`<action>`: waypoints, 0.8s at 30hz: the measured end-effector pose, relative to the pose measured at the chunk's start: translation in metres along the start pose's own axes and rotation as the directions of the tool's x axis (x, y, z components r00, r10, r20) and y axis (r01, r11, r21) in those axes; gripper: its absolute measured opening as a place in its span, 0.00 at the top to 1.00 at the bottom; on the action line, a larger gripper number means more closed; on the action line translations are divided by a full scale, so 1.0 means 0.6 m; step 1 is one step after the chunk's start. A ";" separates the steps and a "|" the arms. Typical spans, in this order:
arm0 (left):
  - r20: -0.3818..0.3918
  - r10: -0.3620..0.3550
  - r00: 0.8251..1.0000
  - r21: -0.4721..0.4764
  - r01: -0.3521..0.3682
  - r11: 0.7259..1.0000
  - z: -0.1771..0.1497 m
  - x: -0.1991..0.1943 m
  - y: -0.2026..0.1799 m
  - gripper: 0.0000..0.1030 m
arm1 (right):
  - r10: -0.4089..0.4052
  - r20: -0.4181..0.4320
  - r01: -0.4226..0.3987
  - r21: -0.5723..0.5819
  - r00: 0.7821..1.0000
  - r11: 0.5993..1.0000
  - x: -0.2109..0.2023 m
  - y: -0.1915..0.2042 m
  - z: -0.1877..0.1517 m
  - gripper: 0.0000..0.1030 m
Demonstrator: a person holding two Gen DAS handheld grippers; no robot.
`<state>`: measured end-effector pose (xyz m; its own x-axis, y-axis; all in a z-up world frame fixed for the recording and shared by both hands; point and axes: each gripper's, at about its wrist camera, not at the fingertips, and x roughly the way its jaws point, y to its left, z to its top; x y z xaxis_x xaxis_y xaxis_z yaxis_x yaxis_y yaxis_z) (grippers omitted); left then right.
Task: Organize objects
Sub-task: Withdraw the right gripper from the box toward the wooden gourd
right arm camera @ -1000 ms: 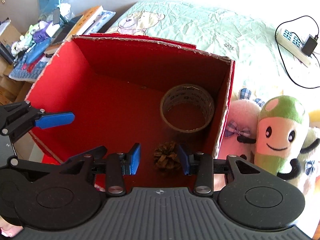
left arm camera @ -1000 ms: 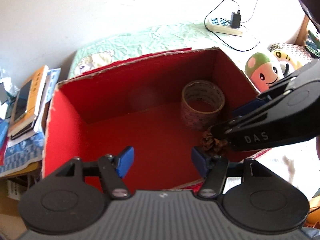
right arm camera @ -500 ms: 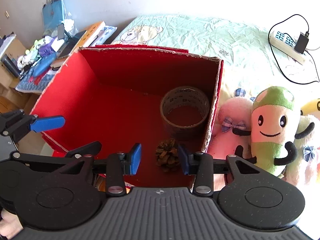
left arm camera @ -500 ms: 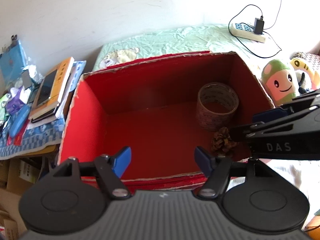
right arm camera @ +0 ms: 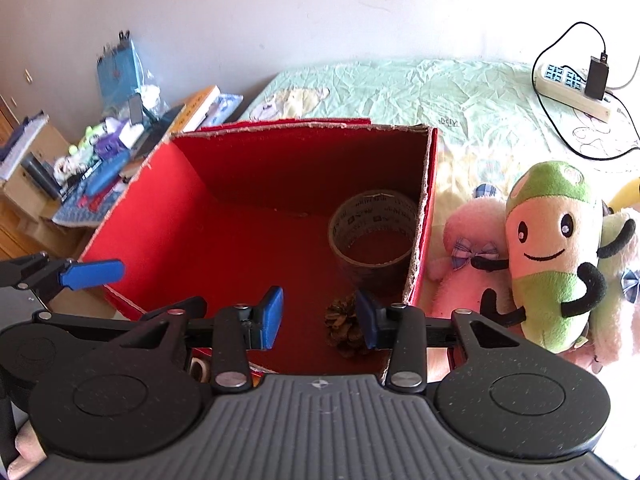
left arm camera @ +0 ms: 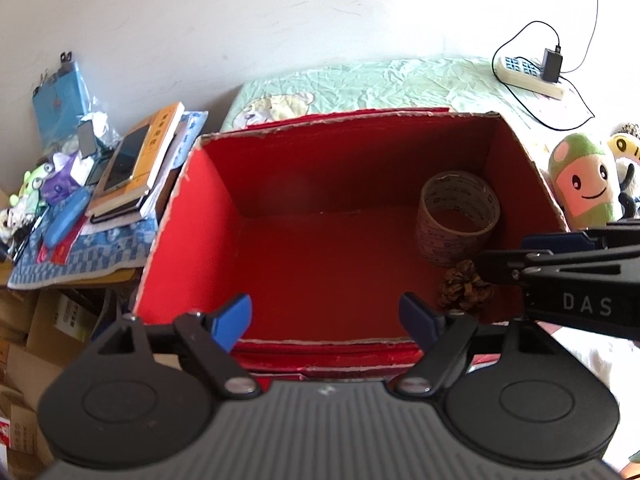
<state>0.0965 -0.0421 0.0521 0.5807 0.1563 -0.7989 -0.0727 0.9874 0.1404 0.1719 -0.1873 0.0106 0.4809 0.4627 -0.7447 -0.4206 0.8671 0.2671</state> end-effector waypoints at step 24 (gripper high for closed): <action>0.036 0.112 0.993 -0.057 -0.110 0.992 -0.010 -0.042 -0.017 0.14 | 0.038 0.066 -0.039 0.017 0.997 0.999 -0.051 -0.009 -0.017 0.56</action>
<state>0.0777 -0.0559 0.0670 0.5976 0.2654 -0.7566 -0.1825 0.9639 0.1940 0.1515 -0.2079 0.0260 0.5140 0.5064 -0.6924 -0.4261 0.8512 0.3063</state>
